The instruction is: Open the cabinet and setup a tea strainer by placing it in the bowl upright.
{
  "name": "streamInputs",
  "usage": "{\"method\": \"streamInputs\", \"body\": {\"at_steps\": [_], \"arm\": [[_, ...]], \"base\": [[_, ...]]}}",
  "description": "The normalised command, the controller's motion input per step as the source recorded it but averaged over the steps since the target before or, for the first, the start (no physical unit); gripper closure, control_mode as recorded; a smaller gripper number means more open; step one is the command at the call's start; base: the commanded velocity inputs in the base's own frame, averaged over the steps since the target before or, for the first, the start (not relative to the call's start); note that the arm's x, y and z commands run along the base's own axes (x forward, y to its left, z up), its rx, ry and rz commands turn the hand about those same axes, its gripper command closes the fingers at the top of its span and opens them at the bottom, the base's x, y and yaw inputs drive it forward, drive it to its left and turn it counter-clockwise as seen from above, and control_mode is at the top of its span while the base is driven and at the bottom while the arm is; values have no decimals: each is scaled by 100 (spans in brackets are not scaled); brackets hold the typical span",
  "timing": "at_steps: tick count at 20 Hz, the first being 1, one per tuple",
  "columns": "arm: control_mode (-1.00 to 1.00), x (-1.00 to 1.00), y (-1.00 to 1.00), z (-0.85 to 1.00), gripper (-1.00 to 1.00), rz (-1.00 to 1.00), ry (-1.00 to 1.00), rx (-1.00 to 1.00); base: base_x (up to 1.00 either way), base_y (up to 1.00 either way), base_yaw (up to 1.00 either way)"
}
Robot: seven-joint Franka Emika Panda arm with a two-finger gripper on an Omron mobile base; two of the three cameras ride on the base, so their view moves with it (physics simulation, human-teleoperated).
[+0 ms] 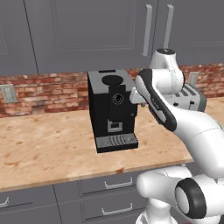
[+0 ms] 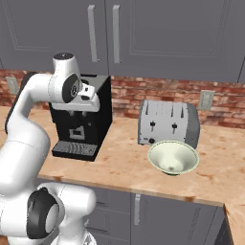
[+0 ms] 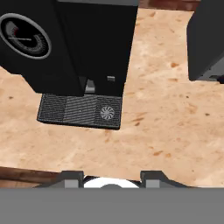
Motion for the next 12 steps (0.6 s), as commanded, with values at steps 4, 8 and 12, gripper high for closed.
{"method": "streamInputs", "body": {"at_steps": [4,8,12], "arm": [[-100,-6,-3,1,-100,0,0,0],[-100,-28,-40,71,-100,-1,-27,0],[-100,-13,-60,100,-100,0,-45,11]], "base": [[0,0,0],[0,0,0],[0,0,0]]}}
